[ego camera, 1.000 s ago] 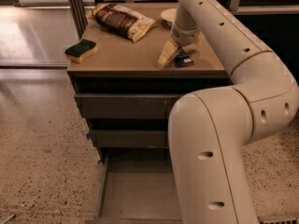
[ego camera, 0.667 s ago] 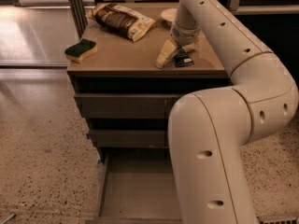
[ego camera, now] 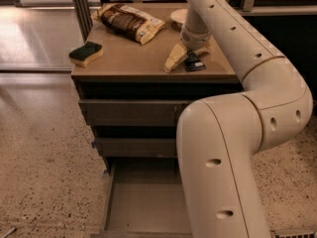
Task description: Place rxbar blueberry into bottom drawer
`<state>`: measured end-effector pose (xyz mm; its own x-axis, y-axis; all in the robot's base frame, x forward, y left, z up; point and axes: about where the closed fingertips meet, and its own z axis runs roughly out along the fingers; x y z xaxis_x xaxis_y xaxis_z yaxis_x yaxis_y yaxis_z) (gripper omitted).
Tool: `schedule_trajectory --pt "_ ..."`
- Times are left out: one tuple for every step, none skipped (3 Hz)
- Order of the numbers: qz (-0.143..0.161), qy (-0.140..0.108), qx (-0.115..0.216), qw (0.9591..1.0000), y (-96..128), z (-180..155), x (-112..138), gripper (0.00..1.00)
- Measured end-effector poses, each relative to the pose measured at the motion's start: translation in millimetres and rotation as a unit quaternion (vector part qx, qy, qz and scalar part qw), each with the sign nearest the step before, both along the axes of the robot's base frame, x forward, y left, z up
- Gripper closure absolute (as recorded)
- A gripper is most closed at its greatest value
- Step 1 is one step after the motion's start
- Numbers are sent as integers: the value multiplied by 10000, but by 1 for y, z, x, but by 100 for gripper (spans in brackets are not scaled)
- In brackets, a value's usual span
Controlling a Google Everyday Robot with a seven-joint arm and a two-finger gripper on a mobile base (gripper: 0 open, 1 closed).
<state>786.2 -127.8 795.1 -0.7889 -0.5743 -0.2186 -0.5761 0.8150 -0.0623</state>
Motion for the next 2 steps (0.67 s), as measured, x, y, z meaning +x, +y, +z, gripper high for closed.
schedule_trajectory --pt "0 0 0 10000 0 0 0 18" --pt "0 0 0 10000 0 0 0 42"
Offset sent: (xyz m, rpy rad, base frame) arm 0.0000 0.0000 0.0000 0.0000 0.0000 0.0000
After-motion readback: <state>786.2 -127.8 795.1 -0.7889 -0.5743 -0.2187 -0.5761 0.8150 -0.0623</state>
